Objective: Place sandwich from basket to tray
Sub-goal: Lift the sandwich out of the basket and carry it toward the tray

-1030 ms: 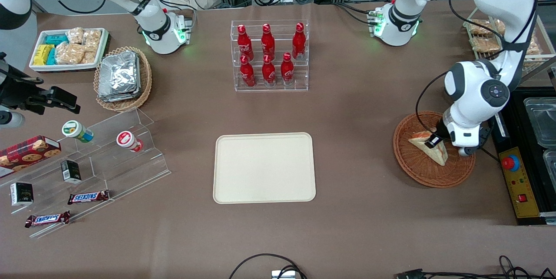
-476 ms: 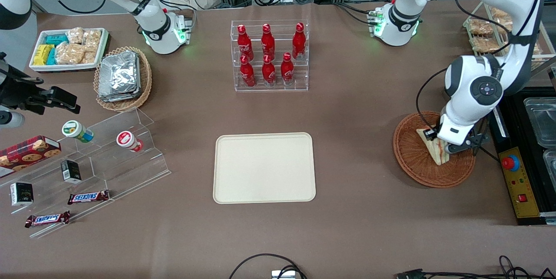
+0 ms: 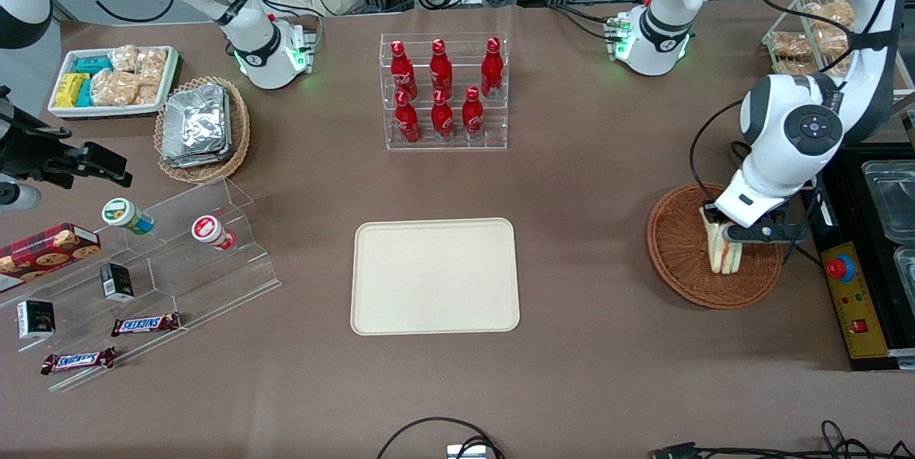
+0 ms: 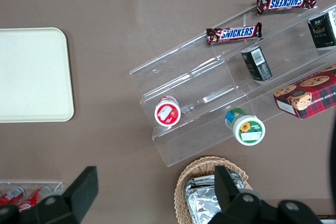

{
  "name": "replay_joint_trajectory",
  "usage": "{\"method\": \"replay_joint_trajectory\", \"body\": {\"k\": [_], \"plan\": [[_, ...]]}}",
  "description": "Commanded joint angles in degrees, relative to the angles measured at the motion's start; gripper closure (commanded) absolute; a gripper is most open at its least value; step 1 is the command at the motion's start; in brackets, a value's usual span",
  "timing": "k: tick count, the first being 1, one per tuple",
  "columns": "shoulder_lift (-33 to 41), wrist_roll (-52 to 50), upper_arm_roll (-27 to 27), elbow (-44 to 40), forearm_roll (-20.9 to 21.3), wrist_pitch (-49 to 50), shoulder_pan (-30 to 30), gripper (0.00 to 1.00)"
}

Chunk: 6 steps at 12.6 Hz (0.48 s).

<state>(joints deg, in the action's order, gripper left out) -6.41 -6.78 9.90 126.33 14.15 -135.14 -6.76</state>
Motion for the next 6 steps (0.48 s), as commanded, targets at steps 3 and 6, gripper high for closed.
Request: {"method": "replay_joint_trajectory", "body": {"k": [3,6], "plan": [[-4.47,0.80,5.82,-15.55,-0.96,13.91,0.08,0.77],[-7.55,-1.12,9.60,-25.40,-7.19,19.90,0.60,0.77]]}}
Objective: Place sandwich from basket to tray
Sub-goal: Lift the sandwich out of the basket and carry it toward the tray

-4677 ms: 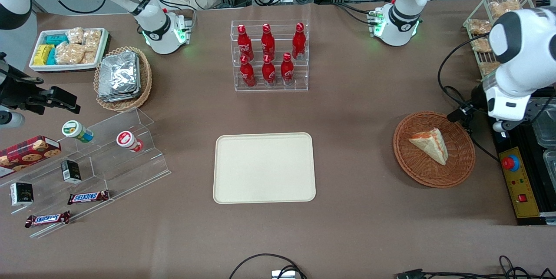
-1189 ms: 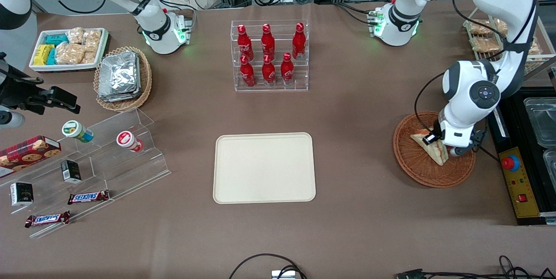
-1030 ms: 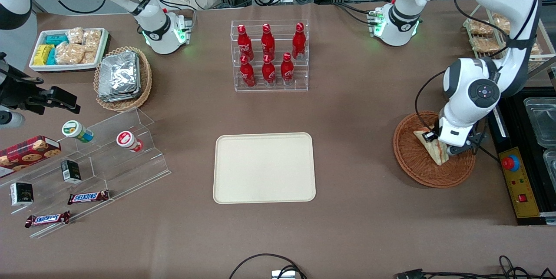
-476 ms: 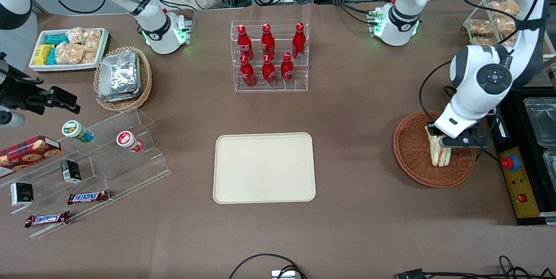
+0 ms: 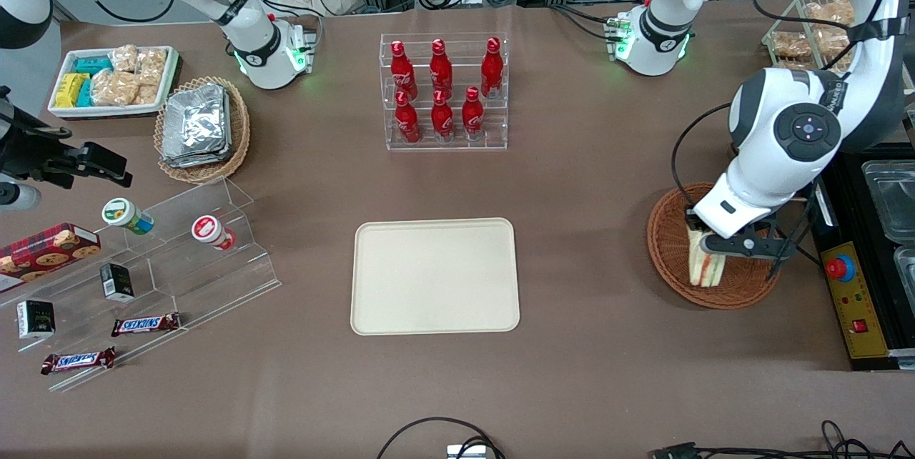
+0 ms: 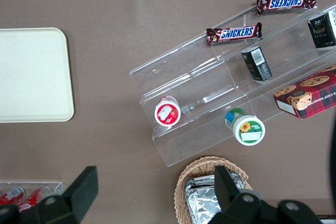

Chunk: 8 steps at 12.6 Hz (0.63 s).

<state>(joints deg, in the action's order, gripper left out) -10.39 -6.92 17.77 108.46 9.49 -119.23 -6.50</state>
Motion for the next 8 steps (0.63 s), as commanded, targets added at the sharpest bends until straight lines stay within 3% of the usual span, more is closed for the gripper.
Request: {"method": "replay_joint_trajectory", "body": {"k": [1,5,8], "plan": [[-4.29,-3.51,2.09,-10.09,-2.64,5.83,1.83,0.78],[-13.24,-15.19,2.10,-24.23,-2.03,11.64,10.96,0.78],[-17.38,-21.01,2.01,-29.43,-1.85,12.01,15.72,0.78]]}}
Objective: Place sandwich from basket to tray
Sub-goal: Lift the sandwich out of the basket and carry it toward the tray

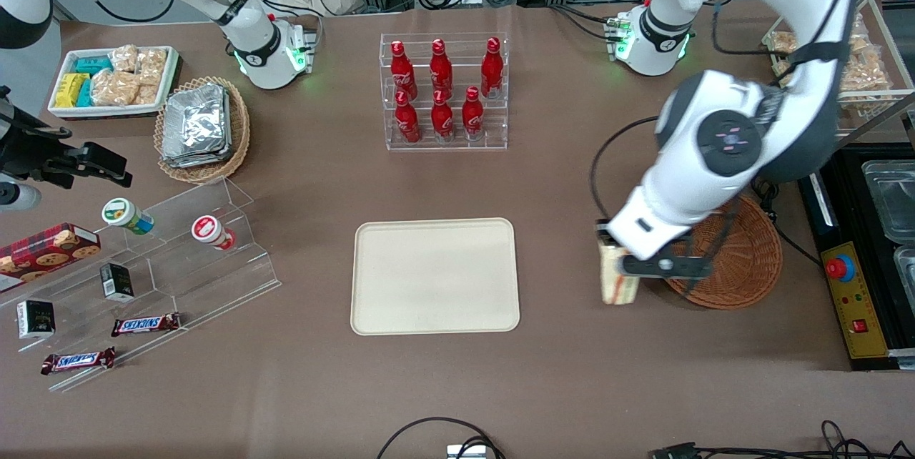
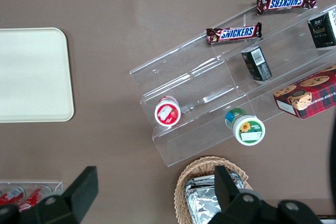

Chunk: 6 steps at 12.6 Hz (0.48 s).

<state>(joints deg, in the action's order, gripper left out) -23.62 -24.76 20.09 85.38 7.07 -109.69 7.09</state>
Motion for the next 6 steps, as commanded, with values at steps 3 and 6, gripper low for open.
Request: {"method": "replay_joint_trajectory", "body": {"k": [3,6], "plan": [[-9.84,-9.59,-0.32,-12.93,0.58,1.94,6.96,0.79],[-14.51,-9.69,-0.58,-17.52,1.45,1.67,11.09,0.83]]}}
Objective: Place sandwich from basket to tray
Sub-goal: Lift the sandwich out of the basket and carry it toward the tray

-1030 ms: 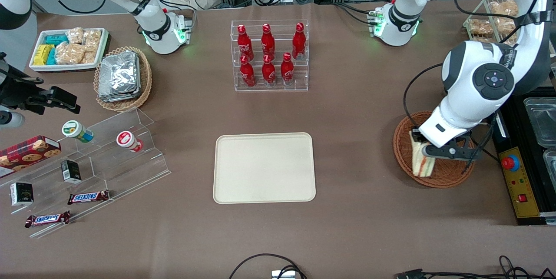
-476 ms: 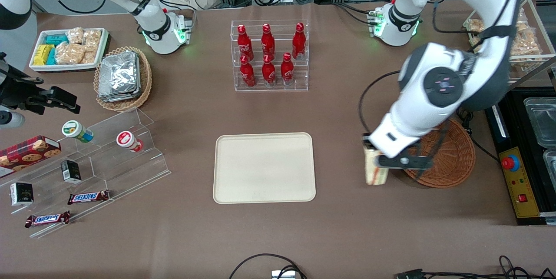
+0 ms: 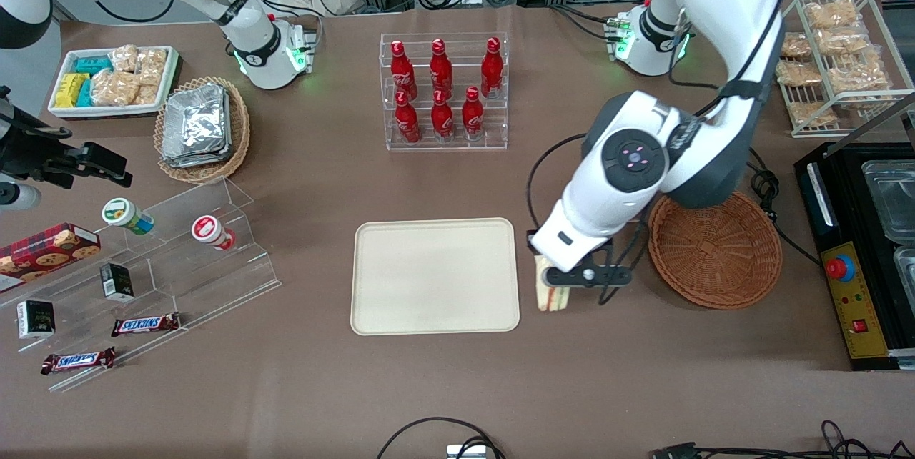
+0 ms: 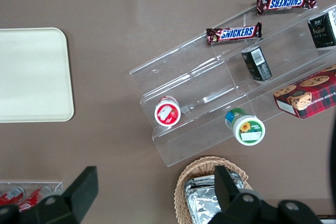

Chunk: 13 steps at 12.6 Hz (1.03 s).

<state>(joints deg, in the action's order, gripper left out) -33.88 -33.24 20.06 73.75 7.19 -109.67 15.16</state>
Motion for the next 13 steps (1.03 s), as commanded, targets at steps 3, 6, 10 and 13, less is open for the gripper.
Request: {"method": "replay_joint_trajectory", "body": {"k": [3,6,10,13], "plan": [[-6.28,-1.21,-0.55,-6.08,3.00,1.13,5.48,0.83],[-10.23,-5.24,-0.55,-6.25,8.43,-0.09,8.65,0.83],[-14.02,-8.33,-0.55,-6.34,9.86,-3.96,10.67,0.83],[-16.04,-8.68,-0.63,-6.34,9.86,-5.55,10.94,0.83]]}}
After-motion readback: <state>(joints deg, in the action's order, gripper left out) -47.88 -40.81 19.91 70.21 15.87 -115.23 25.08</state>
